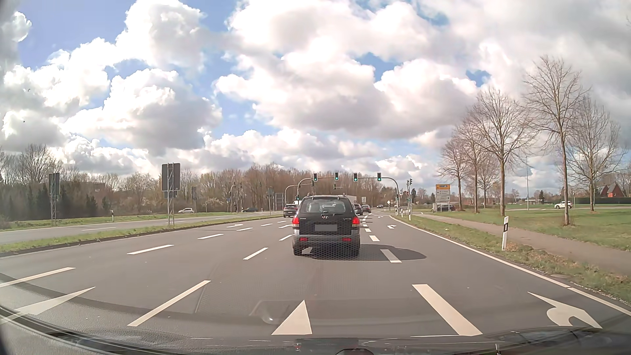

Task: Follow the waypoints while adhering to traffic rules and regulations

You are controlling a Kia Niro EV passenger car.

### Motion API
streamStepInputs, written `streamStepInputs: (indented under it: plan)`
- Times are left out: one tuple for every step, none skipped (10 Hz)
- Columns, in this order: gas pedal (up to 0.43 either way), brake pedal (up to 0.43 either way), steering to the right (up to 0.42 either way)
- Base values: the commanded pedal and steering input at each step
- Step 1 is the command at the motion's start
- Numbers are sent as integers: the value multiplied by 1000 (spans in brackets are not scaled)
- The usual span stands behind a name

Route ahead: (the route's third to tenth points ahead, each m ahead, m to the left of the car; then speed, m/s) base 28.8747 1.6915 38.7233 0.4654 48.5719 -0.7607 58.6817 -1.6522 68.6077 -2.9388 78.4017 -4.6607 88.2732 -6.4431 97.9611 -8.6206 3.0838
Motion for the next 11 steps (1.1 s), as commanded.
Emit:
streamStepInputs:
  plan:
    - [0,159,0]
    - [0,159,0]
    - [0,159,0]
    - [0,159,0]
    - [0,159,0]
    - [0,159,0]
    - [0,159,0]
    - [0,159,0]
    - [0,159,0]
    - [0,159,0]
    - [0,159,0]
